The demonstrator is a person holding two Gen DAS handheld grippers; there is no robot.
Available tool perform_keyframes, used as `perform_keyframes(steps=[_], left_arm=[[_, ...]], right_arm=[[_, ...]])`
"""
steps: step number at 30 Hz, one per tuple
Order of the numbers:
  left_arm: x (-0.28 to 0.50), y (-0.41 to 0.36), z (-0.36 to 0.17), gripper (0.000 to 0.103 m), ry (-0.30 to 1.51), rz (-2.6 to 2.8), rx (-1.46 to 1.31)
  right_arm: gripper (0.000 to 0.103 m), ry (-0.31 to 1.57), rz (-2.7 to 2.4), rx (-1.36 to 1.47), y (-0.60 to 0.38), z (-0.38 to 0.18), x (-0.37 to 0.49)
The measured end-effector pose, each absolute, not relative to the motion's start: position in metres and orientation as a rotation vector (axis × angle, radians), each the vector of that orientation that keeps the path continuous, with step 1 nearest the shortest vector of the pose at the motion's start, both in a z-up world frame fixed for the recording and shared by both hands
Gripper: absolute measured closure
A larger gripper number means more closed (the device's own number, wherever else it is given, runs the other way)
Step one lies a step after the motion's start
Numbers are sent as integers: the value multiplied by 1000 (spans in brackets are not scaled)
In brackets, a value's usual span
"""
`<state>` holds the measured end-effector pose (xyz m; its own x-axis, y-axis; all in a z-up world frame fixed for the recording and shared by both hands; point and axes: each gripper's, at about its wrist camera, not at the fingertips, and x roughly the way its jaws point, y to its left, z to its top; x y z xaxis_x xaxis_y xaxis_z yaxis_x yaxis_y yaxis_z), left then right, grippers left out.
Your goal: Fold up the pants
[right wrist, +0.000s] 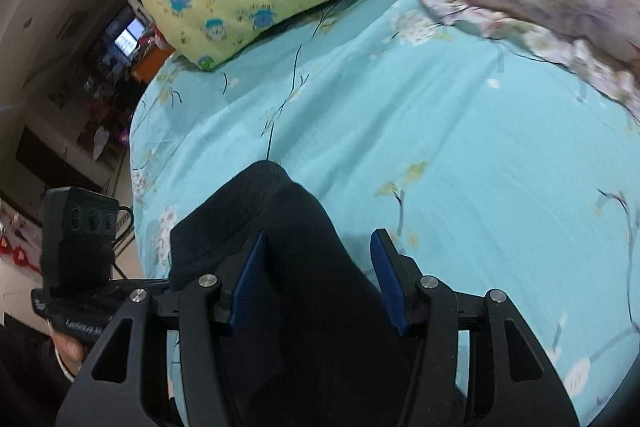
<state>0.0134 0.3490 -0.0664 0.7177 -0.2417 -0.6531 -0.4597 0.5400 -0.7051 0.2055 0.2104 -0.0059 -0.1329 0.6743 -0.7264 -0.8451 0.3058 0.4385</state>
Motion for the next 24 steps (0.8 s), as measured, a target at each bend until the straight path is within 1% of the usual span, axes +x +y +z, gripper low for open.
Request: perform_keyframes(steps=[1, 3, 4, 6, 7, 10, 12, 15, 24], left_arm=[[14, 349, -67, 56, 795, 153, -1016], [14, 351, -68, 68, 797, 167, -1013], [14, 352, -69, 68, 796, 170, -1016], [14, 353, -71, 73, 792, 169, -1020], [15, 352, -70, 74, 796, 173, -1008], [16, 347, -65, 78, 797, 183, -979], [16, 344, -59, 81, 790, 180, -972], [13, 338, -44, 82, 766, 168, -951], [11, 304, 8, 84, 681, 67, -866]], right_arm=[[48, 1089, 1332, -209, 216, -8, 206], [48, 1099, 1340, -221, 222, -11, 206], [56, 1104, 1347, -222, 224, -11, 207], [63, 1114, 1365, -221, 225, -12, 206], [68, 1111, 1365, -228, 225, -12, 205], [77, 1087, 1370, -230, 218, -8, 201], [80, 1081, 1373, -209, 212, -4, 199], [82, 1057, 1377, -175, 200, 7, 196], [83, 958, 1376, -44, 144, 53, 191]])
